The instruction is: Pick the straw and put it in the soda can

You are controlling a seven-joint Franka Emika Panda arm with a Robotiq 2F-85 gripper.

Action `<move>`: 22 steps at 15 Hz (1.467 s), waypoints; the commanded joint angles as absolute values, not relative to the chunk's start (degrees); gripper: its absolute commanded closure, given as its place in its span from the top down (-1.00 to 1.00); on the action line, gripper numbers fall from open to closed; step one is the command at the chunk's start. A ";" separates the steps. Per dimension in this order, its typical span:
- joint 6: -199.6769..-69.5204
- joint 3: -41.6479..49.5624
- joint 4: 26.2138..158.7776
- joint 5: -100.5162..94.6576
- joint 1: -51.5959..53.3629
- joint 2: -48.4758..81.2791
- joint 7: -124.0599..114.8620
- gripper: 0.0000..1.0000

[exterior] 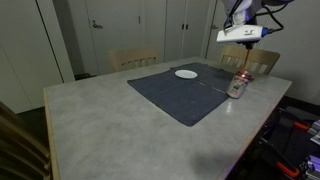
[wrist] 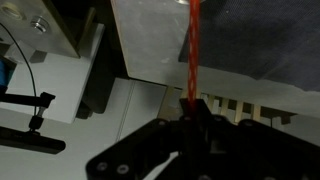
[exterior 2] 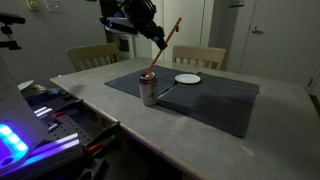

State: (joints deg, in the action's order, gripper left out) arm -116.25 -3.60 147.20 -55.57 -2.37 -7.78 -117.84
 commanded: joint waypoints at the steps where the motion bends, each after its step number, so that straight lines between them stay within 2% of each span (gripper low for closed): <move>1: -115.81 -3.25 145.19 -54.74 -0.91 -5.02 -117.88 -0.96; 22: -109.92 -3.83 143.11 -51.60 2.64 -0.10 -118.09 -0.96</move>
